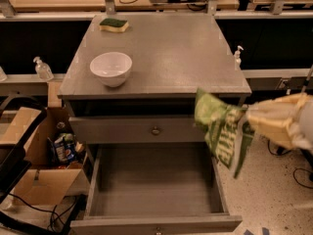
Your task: Place green jalapeno chip bag into middle drawer
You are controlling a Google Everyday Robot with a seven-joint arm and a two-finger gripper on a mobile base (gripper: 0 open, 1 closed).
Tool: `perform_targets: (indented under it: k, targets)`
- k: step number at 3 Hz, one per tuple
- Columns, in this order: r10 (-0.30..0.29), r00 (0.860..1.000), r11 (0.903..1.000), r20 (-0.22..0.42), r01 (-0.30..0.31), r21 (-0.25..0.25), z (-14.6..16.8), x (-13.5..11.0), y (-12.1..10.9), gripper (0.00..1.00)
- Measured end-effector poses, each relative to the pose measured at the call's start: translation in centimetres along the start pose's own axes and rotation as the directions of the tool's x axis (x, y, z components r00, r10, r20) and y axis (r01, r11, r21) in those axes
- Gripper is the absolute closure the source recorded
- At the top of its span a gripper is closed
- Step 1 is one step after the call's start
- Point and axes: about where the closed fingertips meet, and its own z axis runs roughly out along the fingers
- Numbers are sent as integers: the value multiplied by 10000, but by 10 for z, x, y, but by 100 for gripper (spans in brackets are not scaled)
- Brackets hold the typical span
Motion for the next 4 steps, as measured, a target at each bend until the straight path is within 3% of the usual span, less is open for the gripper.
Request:
perform_targets:
  k: [1, 2, 4]
  targets:
    - [88, 9969, 9952, -785, -163, -965, 39, 40, 33, 100]
    - [-312, 9847, 9908, -1714, 79, -1349, 65, 57, 46, 100]
    - [-547, 9796, 9881, -1936, 252, -1519, 80, 58, 49, 100]
